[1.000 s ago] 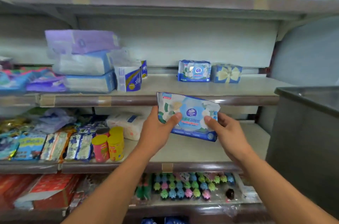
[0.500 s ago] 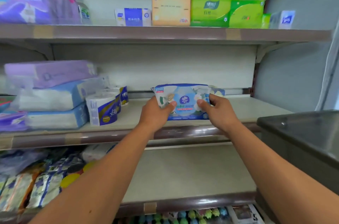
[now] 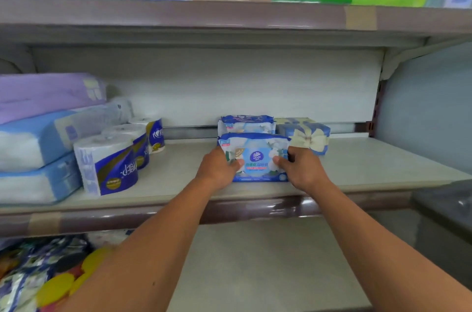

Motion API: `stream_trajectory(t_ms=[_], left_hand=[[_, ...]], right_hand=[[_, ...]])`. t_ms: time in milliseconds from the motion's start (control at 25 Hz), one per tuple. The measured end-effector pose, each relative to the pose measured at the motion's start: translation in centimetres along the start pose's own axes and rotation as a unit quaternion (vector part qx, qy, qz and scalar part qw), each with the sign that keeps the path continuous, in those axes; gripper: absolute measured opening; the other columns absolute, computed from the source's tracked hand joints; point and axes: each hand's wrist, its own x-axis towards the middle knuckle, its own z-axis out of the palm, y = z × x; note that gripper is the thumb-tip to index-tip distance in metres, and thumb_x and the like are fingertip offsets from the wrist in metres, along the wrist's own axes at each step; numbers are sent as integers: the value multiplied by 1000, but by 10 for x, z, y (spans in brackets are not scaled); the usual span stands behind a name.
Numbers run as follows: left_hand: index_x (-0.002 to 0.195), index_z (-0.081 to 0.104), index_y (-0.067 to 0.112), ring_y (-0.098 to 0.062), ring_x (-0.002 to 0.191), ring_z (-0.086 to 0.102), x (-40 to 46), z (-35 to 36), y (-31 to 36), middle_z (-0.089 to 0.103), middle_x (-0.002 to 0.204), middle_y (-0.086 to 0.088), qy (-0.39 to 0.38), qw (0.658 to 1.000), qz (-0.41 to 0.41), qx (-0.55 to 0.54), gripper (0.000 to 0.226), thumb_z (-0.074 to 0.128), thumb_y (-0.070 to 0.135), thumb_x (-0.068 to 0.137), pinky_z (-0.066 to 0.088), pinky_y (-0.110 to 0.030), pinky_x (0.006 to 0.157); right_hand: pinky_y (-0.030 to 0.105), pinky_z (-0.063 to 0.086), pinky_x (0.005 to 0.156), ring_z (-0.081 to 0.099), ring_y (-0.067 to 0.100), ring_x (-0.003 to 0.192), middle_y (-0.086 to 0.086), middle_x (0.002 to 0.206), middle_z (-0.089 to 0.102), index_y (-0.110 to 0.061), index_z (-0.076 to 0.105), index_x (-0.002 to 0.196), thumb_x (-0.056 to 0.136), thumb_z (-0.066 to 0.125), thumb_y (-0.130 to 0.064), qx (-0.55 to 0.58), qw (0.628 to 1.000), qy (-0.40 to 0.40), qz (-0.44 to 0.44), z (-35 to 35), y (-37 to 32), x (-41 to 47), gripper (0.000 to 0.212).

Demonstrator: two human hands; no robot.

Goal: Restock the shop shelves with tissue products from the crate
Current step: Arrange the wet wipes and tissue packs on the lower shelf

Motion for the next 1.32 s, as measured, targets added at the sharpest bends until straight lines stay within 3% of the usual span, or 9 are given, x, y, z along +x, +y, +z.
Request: stream_trajectory(t_ms=[240,480,640,840,1040,1200,1320], left_hand=[[135,47,16,-24,116,57,46,15,-13,58,132,-5,-15,999,-32,14,49,60,36,92,39,-22,81],[139,39,12,-26,118,55,73,30,-17,55,134,-9,-15,998,-49,31,54,57,36,94,43,-27,84],[138,39,11,-27,118,54,81,33,-19,54,134,-10,-20,998,-50,37,55,58,37,93,44,-30,88],[140,34,7,-29,120,52,74,31,-12,52,136,-12,-34,996,-69,41,57,54,37,96,43,-32,92],[138,39,7,-26,116,54,74,24,-6,53,133,-9,-93,990,-92,46,59,56,40,93,44,-29,91],[126,52,7,-25,105,58,65,13,-4,58,121,-8,-81,990,-105,55,44,59,28,89,43,-24,76],[118,54,6,-25,96,56,43,-1,0,61,120,-11,-23,992,-101,69,36,56,29,92,40,-25,67]], right_hand=[[19,24,44,35,8,54,-2,60,38,-18,35,62,96,56,-30,-74,997,-9,15,8,0,38,42],[22,26,46,41,10,58,-1,66,45,-12,48,75,98,52,-33,-116,993,-5,33,20,7,68,31],[23,31,49,49,17,72,8,89,56,-7,57,100,98,51,-32,-102,994,-13,38,27,12,78,27],[29,40,70,60,31,101,18,116,63,-2,52,127,98,50,-33,-71,996,-12,50,32,15,78,42],[29,41,74,58,32,108,18,121,61,-1,52,124,98,52,-29,-35,998,-26,45,29,16,75,38],[28,39,74,56,32,109,19,123,59,1,51,124,99,51,-33,-19,998,-24,55,25,8,60,42],[25,36,77,53,30,118,16,130,57,-1,50,129,99,50,-31,-13,999,43,30,16,-12,33,42]])
